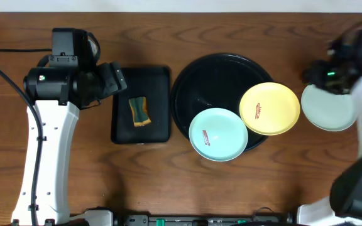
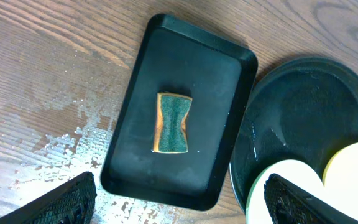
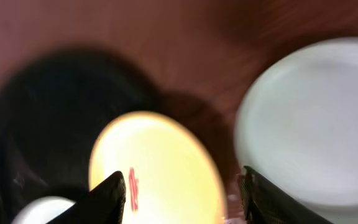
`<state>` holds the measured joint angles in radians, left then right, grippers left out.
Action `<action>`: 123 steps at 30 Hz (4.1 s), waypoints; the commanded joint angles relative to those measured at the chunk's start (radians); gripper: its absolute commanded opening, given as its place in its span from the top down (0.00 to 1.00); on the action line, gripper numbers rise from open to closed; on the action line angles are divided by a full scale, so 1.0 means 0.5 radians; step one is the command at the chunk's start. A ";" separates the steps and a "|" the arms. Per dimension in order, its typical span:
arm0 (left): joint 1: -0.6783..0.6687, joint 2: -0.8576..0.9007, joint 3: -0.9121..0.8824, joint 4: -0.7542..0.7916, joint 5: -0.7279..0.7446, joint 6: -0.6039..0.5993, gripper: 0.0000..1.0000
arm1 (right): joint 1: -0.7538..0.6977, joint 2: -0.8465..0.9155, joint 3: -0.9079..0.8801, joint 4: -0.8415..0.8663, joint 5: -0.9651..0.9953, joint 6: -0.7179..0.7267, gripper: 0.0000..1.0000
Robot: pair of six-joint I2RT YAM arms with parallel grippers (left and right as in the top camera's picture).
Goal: Clean dirty plates on tray and stack at the side
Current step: 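Slide the yellow plate toward the back of the black tray with right gripper, then grasp the sponge on the small tray with the left gripper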
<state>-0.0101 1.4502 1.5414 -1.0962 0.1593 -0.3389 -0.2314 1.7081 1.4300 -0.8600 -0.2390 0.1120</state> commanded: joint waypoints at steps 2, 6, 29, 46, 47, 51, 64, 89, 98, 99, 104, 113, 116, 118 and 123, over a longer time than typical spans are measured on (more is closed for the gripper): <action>0.009 -0.011 0.022 -0.005 0.018 0.018 0.13 | 0.192 0.217 -0.160 -0.036 0.393 -0.052 0.46; 0.009 -0.011 0.022 -0.005 0.018 0.018 0.13 | 0.215 0.317 -0.188 -0.072 0.571 0.064 0.48; 0.008 -0.011 0.023 -0.005 0.018 0.018 0.12 | 0.155 0.156 -0.518 0.093 0.375 -0.076 0.79; 0.009 -0.011 0.023 -0.004 0.019 0.018 0.13 | 0.490 0.213 -0.184 0.488 0.066 0.478 0.99; 0.008 -0.011 0.023 -0.004 0.019 0.018 0.12 | 0.529 0.249 -0.184 0.514 0.085 0.524 0.99; 0.008 -0.011 0.023 0.005 0.021 0.018 0.13 | 0.666 0.416 -0.184 0.586 0.329 0.735 0.99; -0.011 0.002 0.022 0.002 0.032 0.019 0.12 | 0.699 0.414 0.029 0.412 0.298 -0.082 0.70; -0.225 1.266 -0.130 0.449 0.023 -0.069 0.58 | 0.649 0.417 0.411 -0.035 -0.011 -0.164 0.61; -0.240 1.332 -0.057 0.465 0.019 0.018 0.92 | 0.649 0.417 0.411 -0.038 -0.011 -0.128 0.61; -0.240 1.308 -0.025 0.426 0.019 0.044 0.86 | 0.649 0.417 0.411 -0.038 -0.011 -0.128 0.61; -0.240 1.140 0.023 0.253 0.018 0.064 0.44 | 0.649 0.417 0.411 -0.040 -0.011 -0.128 0.61; -0.278 1.132 -0.309 0.233 0.021 -0.052 0.46 | 0.649 0.417 0.411 -0.037 -0.010 -0.128 0.59; -0.311 1.132 -0.491 0.399 0.034 -0.081 0.50 | 0.649 0.417 0.411 -0.037 -0.011 -0.128 0.59; -0.330 1.132 -0.575 0.489 0.034 -0.079 0.62 | 0.649 0.417 0.411 -0.035 -0.011 -0.128 0.59; -0.330 1.121 -0.564 0.512 0.034 -0.079 0.86 | 0.649 0.417 0.411 -0.031 -0.011 -0.128 0.57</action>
<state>-0.1741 1.9862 1.2785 -0.8459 0.1608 -0.3702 0.0975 1.9244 1.6272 -0.8753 -0.2340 0.0410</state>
